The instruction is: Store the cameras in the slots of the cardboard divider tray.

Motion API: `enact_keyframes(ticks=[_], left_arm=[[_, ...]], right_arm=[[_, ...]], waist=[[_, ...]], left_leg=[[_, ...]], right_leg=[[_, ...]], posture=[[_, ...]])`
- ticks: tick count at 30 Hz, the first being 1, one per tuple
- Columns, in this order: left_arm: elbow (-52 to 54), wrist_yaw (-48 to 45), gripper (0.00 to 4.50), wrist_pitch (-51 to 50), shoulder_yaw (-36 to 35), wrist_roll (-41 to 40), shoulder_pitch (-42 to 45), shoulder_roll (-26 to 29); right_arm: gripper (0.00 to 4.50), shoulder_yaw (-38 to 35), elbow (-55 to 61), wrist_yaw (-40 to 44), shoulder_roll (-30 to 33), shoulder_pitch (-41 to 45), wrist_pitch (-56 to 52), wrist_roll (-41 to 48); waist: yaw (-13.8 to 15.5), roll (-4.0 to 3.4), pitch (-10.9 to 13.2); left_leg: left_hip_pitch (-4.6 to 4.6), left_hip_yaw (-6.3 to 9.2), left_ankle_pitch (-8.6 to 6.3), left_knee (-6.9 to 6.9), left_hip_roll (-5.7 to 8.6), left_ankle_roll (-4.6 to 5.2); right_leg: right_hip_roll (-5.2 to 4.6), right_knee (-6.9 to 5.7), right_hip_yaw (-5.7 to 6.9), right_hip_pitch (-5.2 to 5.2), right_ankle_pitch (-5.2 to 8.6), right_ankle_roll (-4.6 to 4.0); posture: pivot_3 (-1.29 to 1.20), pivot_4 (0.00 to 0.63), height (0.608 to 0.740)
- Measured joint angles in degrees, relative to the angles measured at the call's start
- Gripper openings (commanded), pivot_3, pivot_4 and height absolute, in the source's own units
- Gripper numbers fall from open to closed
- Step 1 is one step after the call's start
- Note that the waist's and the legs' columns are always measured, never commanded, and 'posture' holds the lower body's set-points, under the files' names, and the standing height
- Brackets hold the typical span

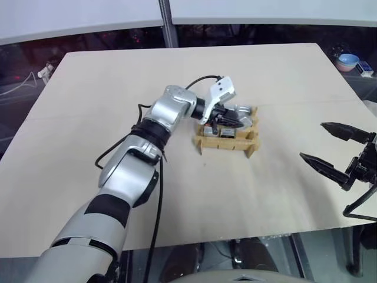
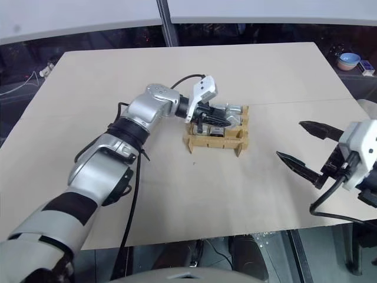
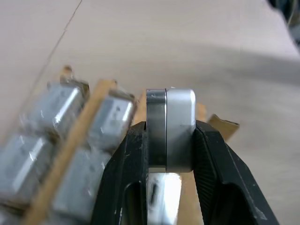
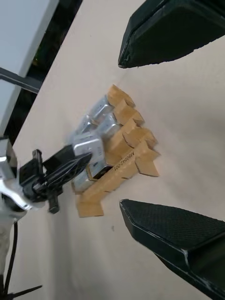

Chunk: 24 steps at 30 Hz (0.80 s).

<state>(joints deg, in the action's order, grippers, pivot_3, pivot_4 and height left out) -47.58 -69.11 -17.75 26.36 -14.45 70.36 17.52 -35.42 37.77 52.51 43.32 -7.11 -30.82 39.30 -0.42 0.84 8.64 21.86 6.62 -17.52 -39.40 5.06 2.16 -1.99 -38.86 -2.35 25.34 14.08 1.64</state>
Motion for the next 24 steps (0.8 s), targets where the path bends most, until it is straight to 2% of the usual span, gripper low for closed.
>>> enact_keyframes(ticks=[5, 13, 24], left_arm=[[-8.37, -2.59, 0.71, 6.42, -0.5, 6.38, 2.75, -3.08], [-12.61, -6.14, 0.71, 15.64, -0.52, 13.95, 4.39, -3.44], [-17.91, -8.21, 0.71, 17.56, -0.93, 21.74, 9.16, -6.55]], right_arm=[[4.44, -0.17, 1.85, -1.99, -0.73, -2.83, 1.9, -0.29], [4.44, 0.3, 2.2, -3.83, -0.94, -4.74, 4.05, -1.17], [4.44, 3.19, 2.19, -5.37, -0.95, -5.43, 6.6, -3.28]], waist=[[0.04, 0.02, 0.01], [-0.33, 0.01, 0.01], [-0.29, 0.02, 0.0]], left_leg=[[0.02, 0.0, 0.0, 0.0, 0.0, 0.0], [-0.04, -0.02, 0.0, 0.0, -0.01, 0.0], [-0.08, -0.02, 0.0, -0.05, -0.01, 0.0]], right_leg=[[0.01, -0.02, 0.01, 0.03, 0.0, 0.0], [0.03, -0.06, -0.02, 0.01, 0.0, 0.0], [0.05, -0.09, 0.01, -0.04, 0.0, 0.01]], posture=[[0.0, 0.15, 0.74], [0.0, 0.15, 0.74], [0.0, 0.15, 0.74]])
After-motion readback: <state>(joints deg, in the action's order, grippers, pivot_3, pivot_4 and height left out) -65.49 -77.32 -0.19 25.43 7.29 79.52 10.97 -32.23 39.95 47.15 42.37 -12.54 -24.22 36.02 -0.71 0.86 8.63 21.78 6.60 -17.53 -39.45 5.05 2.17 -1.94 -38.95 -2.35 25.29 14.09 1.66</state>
